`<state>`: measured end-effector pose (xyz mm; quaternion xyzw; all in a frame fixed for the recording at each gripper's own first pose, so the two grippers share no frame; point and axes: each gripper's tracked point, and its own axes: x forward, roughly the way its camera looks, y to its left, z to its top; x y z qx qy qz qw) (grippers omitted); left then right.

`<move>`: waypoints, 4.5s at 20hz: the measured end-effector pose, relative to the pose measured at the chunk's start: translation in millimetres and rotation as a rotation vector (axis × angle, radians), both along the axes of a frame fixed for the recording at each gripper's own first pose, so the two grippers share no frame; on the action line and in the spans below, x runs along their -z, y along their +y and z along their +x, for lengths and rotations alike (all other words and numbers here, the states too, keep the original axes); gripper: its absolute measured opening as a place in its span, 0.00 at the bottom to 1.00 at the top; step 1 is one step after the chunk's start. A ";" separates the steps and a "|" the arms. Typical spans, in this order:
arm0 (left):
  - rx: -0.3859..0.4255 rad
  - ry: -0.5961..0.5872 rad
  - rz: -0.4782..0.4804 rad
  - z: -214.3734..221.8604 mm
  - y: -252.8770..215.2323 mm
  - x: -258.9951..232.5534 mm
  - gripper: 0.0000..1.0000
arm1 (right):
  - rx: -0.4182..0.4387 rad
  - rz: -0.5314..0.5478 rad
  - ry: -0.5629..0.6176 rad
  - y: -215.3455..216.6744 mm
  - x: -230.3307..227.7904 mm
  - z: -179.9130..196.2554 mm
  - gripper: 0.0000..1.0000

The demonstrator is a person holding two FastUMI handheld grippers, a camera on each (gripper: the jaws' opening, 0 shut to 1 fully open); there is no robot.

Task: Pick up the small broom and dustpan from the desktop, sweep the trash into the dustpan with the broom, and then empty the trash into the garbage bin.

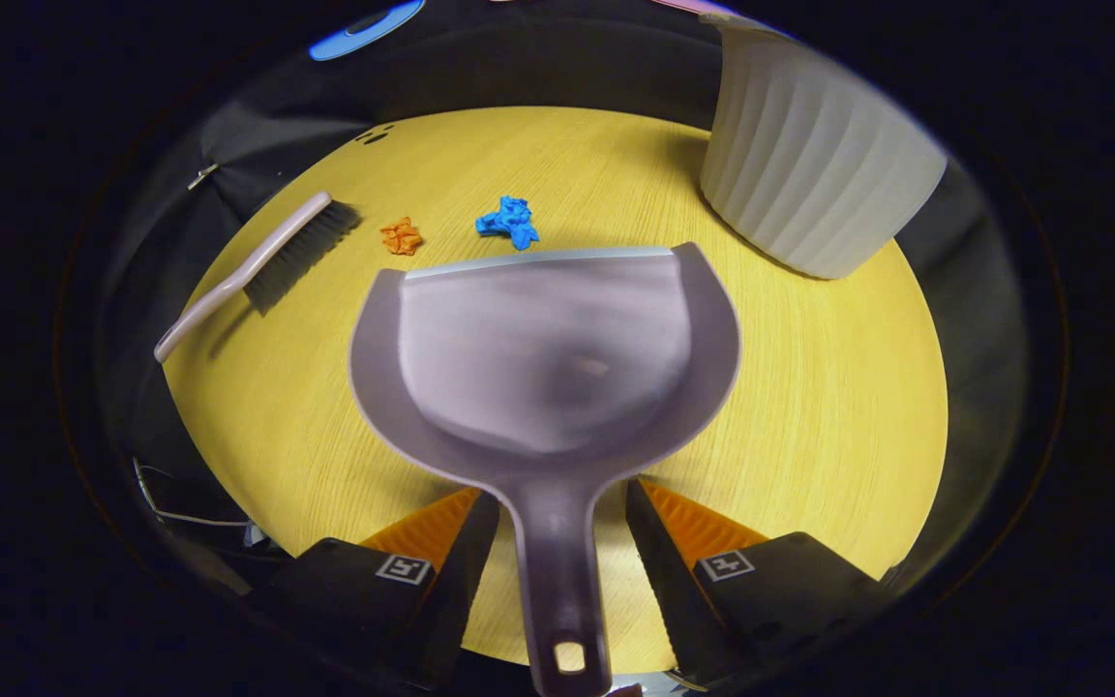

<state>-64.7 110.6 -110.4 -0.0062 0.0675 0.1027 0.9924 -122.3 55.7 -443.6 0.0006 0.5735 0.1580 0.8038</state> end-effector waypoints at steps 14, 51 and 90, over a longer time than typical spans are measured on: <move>0.151 0.173 0.014 18.0 11.1 96.6 0.95 | -0.013 -0.038 0.044 7.8 -1.7 9.3 0.38; 0.452 0.733 0.074 107.9 -99.0 248.5 0.28 | -0.207 -0.021 0.128 -17.8 -56.3 -47.6 0.36; 0.759 0.750 -0.082 58.1 -223.4 185.1 0.27 | -0.167 -0.008 0.005 -20.5 -44.3 -28.5 0.41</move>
